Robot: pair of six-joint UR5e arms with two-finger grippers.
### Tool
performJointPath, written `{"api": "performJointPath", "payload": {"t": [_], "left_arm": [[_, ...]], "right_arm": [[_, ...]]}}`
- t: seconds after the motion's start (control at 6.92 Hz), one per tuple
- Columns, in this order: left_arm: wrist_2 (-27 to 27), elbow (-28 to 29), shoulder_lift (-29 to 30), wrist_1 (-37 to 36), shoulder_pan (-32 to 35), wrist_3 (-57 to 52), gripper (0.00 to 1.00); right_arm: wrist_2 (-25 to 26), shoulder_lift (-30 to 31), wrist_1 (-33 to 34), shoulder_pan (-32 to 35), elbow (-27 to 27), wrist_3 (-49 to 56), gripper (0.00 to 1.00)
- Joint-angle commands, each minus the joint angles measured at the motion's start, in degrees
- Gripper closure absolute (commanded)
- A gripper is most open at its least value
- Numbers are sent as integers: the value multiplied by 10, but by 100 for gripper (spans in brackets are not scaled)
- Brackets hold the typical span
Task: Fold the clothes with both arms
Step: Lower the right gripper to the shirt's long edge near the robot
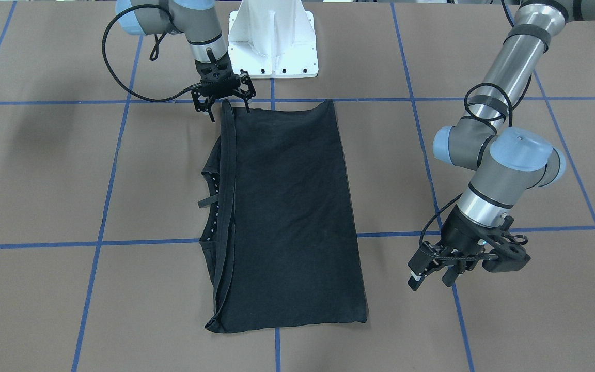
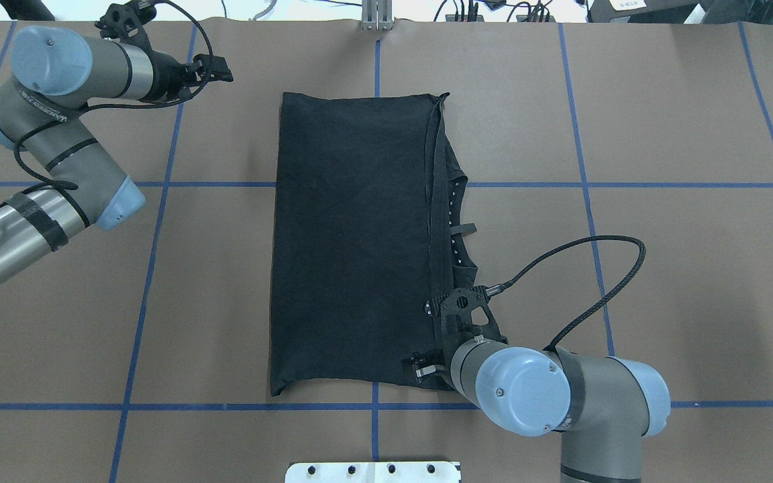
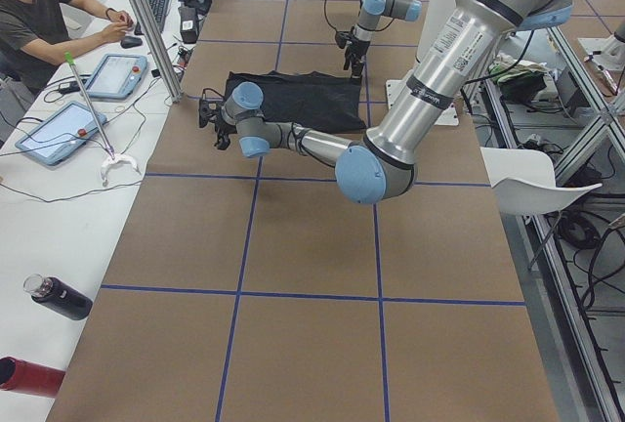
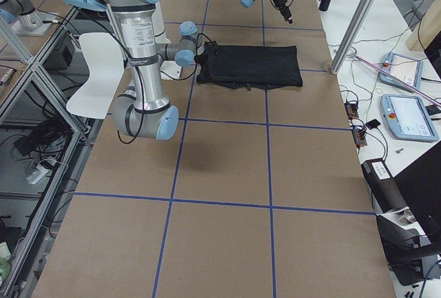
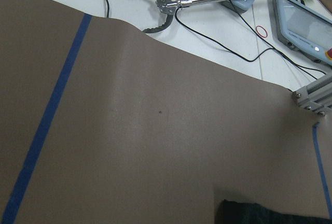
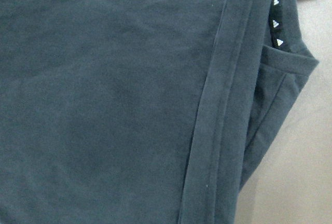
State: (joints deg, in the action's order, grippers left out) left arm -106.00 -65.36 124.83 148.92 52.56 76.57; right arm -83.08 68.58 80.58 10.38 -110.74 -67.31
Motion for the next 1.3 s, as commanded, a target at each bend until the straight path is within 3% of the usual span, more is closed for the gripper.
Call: {"api": "performJointPath", "payload": {"t": [0.0, 1.16], "left_arm": [[0, 0, 0, 1, 0, 1, 0], [0, -2, 2, 1, -2, 2, 0]], "right_arm": [[5, -11, 49, -3, -1, 21, 5], [-2, -13, 108, -14, 3, 43, 4]]}}
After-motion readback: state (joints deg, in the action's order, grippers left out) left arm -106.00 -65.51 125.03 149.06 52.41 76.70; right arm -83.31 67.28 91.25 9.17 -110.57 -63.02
